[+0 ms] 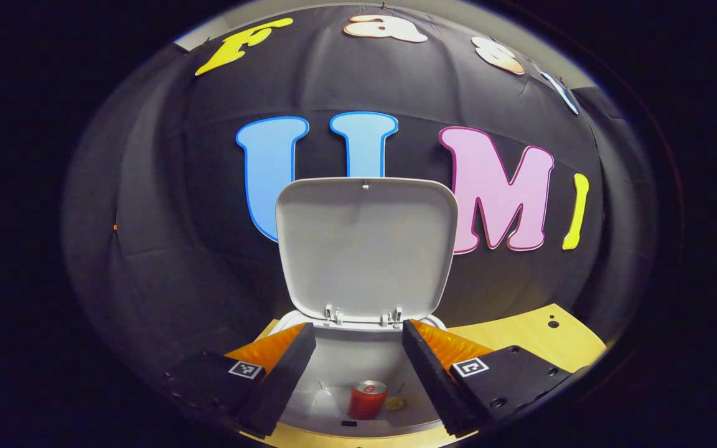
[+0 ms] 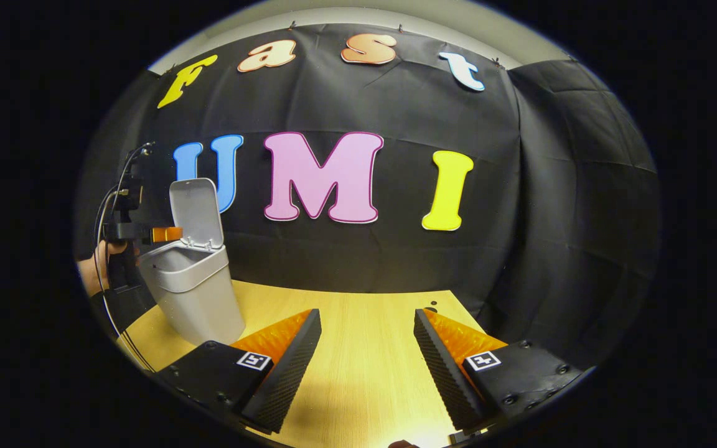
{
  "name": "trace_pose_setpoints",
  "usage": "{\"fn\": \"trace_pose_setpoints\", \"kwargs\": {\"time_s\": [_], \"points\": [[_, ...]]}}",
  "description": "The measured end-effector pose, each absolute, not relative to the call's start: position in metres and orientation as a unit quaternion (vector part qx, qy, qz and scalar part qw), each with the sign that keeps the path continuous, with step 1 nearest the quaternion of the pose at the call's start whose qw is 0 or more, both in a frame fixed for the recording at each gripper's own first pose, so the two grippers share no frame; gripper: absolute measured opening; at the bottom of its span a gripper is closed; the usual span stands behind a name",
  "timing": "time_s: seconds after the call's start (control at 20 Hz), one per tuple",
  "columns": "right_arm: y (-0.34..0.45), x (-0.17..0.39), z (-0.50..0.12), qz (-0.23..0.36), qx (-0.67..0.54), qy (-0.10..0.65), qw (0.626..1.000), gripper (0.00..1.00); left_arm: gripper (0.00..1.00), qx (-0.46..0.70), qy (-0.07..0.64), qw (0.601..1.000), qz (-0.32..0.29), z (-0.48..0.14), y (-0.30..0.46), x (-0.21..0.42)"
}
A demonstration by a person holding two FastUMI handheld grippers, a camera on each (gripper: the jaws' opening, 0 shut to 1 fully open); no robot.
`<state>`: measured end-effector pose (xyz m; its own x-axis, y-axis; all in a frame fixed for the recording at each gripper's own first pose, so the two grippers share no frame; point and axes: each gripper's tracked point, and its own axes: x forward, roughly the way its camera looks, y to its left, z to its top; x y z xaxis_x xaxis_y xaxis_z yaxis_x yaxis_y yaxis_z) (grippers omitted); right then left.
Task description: Press the lid of the desktop garbage bin to open it, pick up the crumpled paper on the desktop and throw it into the bin, then pick up the pop can on the desktop and drop it into the bin, and finally close the garbage bin lid.
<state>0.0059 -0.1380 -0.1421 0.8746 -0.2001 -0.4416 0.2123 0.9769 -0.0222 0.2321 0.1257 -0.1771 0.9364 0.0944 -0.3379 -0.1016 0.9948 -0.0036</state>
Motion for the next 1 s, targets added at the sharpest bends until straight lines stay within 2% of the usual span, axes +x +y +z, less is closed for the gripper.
{"fn": "trace_pose_setpoints", "kwargs": {"time_s": [0.35,0.55,1.0], "points": [[-0.123,0.049,-0.121,-0.079,0.034,0.205,0.975,0.97,0.94,0.006,0.063,0.997,0.038,-0.066,0.138,0.268],[-0.107,0.076,-0.109,-0.054,0.026,0.189,0.980,0.97,0.93,0.024,0.026,0.999,0.021,-0.030,0.141,0.296],[-0.068,0.050,-0.137,0.005,0.007,0.237,0.972,0.97,0.91,0.056,0.039,0.997,-0.019,-0.058,0.126,0.365]]}}
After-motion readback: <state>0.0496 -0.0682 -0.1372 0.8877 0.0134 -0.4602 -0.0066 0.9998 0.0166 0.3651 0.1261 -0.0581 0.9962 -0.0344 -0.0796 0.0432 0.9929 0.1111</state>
